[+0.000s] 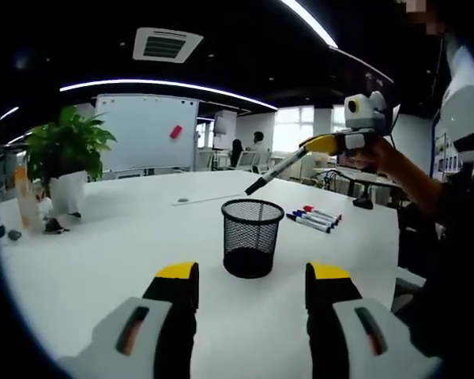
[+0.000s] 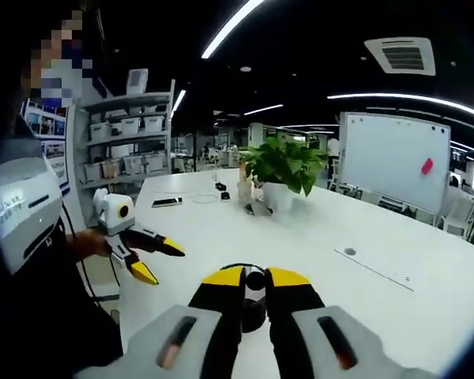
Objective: Pick up the whiteboard markers from the pen holder and place them facing the whiteboard neatly
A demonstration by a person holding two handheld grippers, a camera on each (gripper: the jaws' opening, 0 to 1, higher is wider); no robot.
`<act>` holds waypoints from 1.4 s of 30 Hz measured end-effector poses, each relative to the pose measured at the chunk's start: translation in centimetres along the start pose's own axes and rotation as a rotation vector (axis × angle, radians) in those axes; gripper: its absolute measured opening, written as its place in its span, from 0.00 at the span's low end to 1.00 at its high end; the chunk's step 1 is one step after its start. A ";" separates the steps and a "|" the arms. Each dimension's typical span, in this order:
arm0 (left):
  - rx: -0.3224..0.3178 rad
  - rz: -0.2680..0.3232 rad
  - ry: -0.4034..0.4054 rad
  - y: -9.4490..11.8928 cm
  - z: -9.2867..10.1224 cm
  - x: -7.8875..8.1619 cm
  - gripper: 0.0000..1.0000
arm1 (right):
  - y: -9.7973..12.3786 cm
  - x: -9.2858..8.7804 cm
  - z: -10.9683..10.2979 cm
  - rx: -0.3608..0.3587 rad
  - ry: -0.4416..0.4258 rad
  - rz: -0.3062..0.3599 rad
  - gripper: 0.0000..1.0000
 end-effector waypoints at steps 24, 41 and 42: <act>-0.061 0.018 0.002 0.7 1.0 0.8 0.56 | 5.4 2.8 0.4 -0.240 0.075 0.119 0.13; 0.037 0.061 0.003 0.4 -0.8 2.0 0.56 | 9.6 3.8 3.5 -0.408 0.055 0.152 0.13; 0.036 0.054 0.004 0.2 -0.8 1.9 0.56 | 9.6 3.4 3.7 -0.416 0.041 0.151 0.13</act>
Point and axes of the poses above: the point that each gripper's makers call its tool centre point, and the gripper's own axes: y roughly backward along the fingers, z roughly to its right, x roughly out of its top, the point moved 10 cm from there along y, roughly backward along the fingers, and after that the axes turned 5 degrees about -y, right-handed, at the moved point
